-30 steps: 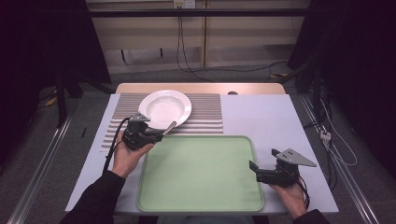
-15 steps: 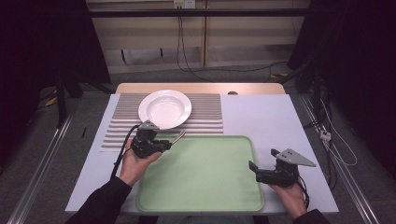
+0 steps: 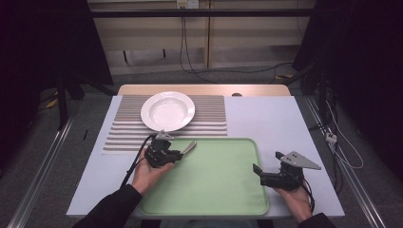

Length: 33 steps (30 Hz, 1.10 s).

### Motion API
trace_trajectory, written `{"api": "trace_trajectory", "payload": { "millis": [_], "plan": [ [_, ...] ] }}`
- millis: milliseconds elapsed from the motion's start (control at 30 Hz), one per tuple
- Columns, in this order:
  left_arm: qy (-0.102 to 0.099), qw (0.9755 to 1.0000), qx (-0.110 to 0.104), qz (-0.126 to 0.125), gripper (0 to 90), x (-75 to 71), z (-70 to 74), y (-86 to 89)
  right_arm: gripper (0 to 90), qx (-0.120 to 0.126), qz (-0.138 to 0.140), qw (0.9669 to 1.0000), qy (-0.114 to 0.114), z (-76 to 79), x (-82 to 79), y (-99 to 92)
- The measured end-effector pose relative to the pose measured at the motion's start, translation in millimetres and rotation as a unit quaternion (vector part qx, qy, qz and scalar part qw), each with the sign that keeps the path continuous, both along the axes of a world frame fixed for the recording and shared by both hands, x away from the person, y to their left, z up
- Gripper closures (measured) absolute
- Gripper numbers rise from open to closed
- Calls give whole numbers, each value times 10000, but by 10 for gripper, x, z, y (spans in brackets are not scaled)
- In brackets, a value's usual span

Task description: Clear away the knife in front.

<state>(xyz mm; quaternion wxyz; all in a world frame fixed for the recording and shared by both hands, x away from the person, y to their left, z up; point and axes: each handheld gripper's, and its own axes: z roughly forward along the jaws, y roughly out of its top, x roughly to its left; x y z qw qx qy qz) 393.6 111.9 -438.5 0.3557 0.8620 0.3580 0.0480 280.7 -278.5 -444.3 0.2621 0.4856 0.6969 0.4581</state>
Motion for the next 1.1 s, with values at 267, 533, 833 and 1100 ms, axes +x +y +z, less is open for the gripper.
{"api": "trace_trajectory", "payload": {
  "millis": [267,533,833,1100],
  "plan": [
    [35,9999,124,24,799,-33,-57,-53,21,1,-1,10000,-3,1,-1,0],
    [13,9997,148,171,796,-106,-56,-58,21,-11,3,10000,-8,0,-1,1],
    [45,9997,193,165,795,-204,-42,-7,22,-6,24,10000,-26,2,6,-8],
    [27,9995,283,136,795,-266,-34,30,22,-14,66,10000,-1,0,32,10]
  ]
}}
